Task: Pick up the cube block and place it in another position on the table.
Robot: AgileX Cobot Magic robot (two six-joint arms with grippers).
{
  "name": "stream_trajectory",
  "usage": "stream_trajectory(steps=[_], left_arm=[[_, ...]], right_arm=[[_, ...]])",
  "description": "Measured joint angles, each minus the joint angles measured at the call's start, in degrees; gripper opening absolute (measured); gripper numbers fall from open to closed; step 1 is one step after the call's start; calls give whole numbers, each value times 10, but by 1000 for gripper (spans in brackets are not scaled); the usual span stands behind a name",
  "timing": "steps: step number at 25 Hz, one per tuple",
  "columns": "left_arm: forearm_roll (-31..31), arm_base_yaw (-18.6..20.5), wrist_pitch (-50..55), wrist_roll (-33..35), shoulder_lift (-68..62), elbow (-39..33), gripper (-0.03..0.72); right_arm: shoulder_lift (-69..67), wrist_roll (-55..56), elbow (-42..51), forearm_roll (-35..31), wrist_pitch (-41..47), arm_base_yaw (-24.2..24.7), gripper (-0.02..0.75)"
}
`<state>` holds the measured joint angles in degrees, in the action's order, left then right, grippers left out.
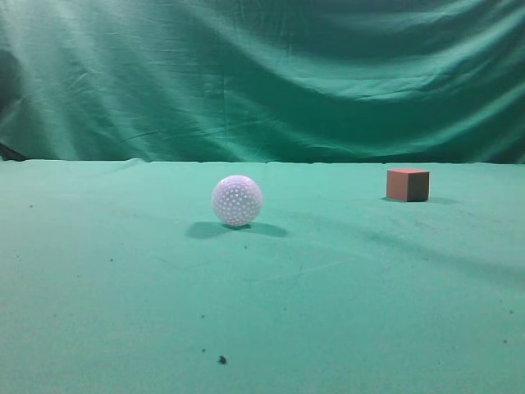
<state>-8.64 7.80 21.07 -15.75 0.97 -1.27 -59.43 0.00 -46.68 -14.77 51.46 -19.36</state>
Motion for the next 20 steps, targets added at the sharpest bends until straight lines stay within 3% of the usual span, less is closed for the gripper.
stream_trajectory(steps=[4,14,20], left_arm=[[0,0,0,0,0,0,235],[0,0,0,0,0,0,235],[0,0,0,0,0,0,235]], right_arm=[[59,4,53,-1,-63,0,0],[97,-59,63,-2,-75,0,0],[109,-98,70,37,-99,-14,0]])
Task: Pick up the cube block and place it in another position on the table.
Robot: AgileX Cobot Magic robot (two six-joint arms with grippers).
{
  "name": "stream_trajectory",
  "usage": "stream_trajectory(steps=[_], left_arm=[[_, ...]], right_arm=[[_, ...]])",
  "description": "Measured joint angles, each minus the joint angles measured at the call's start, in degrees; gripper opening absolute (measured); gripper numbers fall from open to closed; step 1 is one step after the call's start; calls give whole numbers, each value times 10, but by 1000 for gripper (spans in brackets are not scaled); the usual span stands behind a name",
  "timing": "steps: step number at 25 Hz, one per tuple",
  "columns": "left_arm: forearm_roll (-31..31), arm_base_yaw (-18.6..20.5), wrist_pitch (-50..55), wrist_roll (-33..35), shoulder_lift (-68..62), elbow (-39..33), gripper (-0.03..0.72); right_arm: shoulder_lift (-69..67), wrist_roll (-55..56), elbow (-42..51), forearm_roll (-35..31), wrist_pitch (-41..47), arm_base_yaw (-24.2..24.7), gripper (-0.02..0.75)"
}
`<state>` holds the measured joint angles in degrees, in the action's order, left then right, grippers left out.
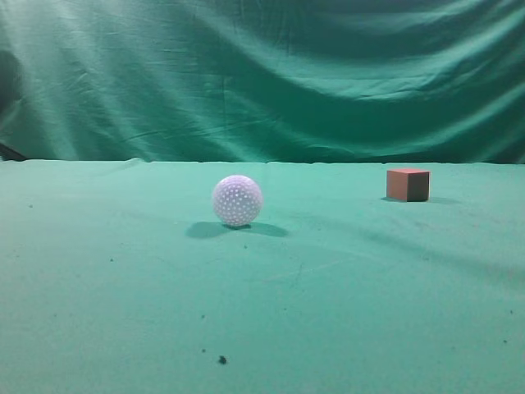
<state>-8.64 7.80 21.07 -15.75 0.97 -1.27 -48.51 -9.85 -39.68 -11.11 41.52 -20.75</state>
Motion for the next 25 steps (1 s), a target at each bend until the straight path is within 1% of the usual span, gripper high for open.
stream_trajectory(steps=[3,5,7,10,14,18,22,25], left_arm=[[0,0,0,0,0,0,235],[0,0,0,0,0,0,235],[0,0,0,0,0,0,235],[0,0,0,0,0,0,235],[0,0,0,0,0,0,235],[0,0,0,0,0,0,235],[0,0,0,0,0,0,235],[0,0,0,0,0,0,235]], right_arm=[[-4,-3,2,19,-19,0,0],[-3,-9,9,23,-28,17,0],[8,-14,22,16,-41,57,0],[43,-18,72,3,-84,114,0],[129,-19,176,-5,-151,160,0],[269,-19,279,-7,-184,182,0],[397,-19,361,-9,-198,184,0],[463,-19,404,-19,-207,187,0]])
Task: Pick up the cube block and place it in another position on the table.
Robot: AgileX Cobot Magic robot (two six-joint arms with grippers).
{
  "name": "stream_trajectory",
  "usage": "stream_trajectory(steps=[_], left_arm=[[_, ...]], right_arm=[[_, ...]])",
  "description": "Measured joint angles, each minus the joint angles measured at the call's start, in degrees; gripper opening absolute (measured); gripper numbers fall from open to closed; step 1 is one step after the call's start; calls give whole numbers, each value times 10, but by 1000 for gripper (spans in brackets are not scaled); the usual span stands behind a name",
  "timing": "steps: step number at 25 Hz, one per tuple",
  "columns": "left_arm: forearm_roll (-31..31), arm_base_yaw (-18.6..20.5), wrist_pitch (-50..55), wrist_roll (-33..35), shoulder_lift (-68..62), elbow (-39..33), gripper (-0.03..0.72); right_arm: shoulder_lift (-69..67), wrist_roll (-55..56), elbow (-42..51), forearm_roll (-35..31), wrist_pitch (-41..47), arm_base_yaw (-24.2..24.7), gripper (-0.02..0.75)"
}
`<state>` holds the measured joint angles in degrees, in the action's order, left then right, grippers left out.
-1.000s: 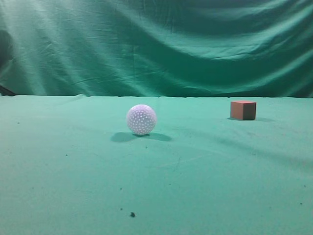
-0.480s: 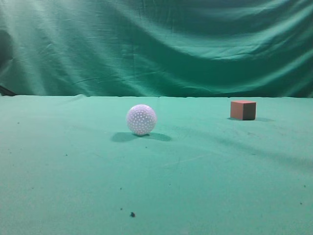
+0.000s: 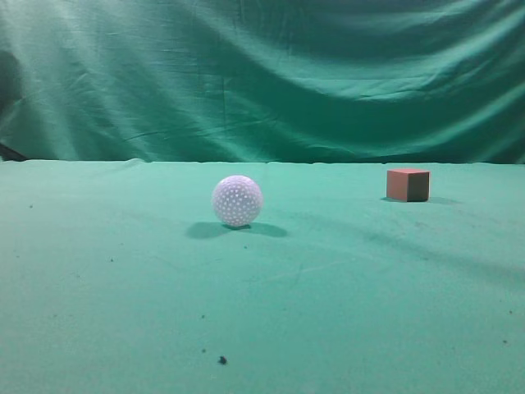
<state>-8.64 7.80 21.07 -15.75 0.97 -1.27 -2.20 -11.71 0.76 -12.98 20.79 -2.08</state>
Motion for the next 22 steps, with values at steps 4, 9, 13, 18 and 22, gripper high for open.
stream_trajectory(steps=[4,9,13,18,22], left_arm=[[0,0,0,0,0,0,235],[0,0,0,0,0,0,235],[0,0,0,0,0,0,235],[0,0,0,0,0,0,235],[0,0,0,0,0,0,235]], right_arm=[[27,0,6,-3,10,0,0],[28,0,6,-3,16,0,0],[28,0,6,-3,18,0,0],[28,0,6,-3,19,0,0],[28,0,6,-3,19,0,0]])
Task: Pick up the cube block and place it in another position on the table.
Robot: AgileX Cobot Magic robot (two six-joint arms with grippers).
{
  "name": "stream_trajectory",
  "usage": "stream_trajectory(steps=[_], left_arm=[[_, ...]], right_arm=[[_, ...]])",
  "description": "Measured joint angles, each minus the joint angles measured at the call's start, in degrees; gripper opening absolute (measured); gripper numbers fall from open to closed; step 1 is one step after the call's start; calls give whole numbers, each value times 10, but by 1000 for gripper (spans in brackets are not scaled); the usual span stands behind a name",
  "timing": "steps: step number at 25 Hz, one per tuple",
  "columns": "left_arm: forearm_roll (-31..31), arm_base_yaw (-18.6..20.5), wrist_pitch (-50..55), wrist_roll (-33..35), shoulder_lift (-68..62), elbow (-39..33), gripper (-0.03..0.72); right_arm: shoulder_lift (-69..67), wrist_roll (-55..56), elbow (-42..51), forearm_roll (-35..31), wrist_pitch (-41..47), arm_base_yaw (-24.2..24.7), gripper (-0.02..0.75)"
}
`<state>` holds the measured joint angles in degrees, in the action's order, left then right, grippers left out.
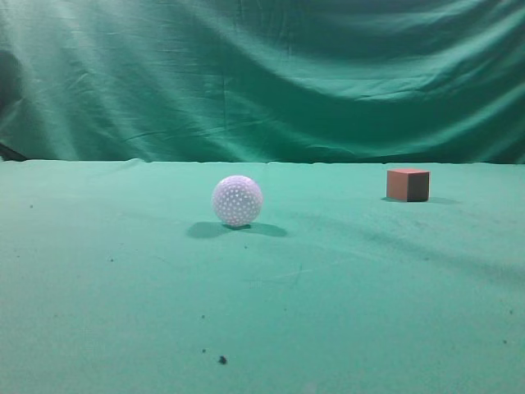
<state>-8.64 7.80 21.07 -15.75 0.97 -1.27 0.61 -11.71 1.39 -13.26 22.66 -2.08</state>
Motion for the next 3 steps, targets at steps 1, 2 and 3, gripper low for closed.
stream_trajectory(steps=[1,2,3], left_arm=[[0,0,0,0,0,0,235],[0,0,0,0,0,0,235],[0,0,0,0,0,0,235]], right_arm=[[0,0,0,0,1,0,0],[0,0,0,0,1,0,0],[0,0,0,0,1,0,0]])
